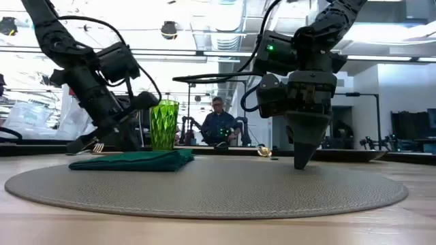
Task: Set table place
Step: Put the green napkin beside the gray mat
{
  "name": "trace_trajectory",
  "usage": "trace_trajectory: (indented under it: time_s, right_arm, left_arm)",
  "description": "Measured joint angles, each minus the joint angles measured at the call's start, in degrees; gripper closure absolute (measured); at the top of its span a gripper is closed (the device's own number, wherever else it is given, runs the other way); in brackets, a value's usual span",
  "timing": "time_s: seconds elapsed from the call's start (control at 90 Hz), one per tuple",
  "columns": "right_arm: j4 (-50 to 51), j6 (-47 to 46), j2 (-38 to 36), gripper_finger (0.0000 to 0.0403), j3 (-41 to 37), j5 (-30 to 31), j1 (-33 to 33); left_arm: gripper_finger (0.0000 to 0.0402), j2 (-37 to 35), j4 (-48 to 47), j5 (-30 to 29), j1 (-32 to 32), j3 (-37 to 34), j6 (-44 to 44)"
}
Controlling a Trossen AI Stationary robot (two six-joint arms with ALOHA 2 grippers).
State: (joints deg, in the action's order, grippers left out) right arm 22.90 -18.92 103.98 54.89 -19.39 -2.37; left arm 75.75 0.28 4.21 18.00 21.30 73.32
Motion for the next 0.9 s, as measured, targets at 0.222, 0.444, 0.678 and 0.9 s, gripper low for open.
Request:
trace_trajectory:
  time_s: [0.222, 0.444, 0.678, 0.9]
  right_arm:
    - [0.8, 0.7, 0.0, 0.0403, 0.0, -0.1, 0.0]
    - [0.8, 2.3, 0.0, 0.0403, 0.0, -0.2, -0.1]
    - [3.3, 6.0, 0.0, 0.0403, 0.0, -2.0, -1.4]
    - [8.9, 11.4, 0.0, 0.0403, 0.0, -4.2, -3.4]
  left_arm:
    - [0.0401, -8.2, -19.9, 2.4, -4.4, 0.1, -1.3]
    - [0.0401, -17.6, -41.5, 3.0, -9.4, 0.0, -1.7]
    - [0.0401, -22.4, -48.7, 3.3, -10.6, -0.2, -7.6]
    - [0.0401, -22.0, -49.5, 7.2, -10.6, 0.3, -9.6]
